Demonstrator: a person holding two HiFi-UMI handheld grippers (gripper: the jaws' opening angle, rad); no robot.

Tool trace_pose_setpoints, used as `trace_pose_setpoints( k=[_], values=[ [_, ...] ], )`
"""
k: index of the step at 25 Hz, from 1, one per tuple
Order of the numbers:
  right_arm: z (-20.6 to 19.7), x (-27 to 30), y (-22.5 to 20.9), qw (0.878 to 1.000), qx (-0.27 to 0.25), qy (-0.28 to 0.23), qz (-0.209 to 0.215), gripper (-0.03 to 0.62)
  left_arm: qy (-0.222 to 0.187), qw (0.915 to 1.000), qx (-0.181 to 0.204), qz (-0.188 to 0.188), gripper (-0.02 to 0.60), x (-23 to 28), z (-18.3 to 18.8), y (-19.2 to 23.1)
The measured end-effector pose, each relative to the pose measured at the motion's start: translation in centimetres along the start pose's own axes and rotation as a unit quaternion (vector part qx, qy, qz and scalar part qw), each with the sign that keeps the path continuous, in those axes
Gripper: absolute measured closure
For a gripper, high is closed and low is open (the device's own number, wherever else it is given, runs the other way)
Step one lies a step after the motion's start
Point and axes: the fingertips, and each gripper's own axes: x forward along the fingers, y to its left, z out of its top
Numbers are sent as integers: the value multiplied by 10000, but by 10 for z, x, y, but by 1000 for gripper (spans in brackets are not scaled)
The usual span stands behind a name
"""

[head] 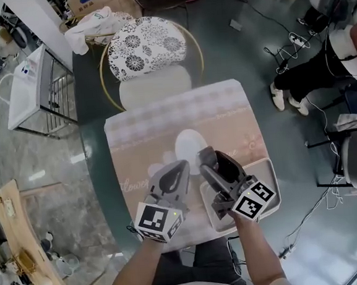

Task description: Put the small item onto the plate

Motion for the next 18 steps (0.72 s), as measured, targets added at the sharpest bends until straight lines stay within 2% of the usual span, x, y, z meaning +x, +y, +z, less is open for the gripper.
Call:
trace_pose_setpoints(
  k=[6, 18],
  values=[
    [-22, 10, -29, 9995, 158, 250, -133, 304, 199, 9998, -44, 31, 577, 15, -23, 12],
    [-65, 33, -77, 9938, 138, 972, -524, 304, 487, 9986, -154, 127, 577, 39, -63, 35]
  ],
)
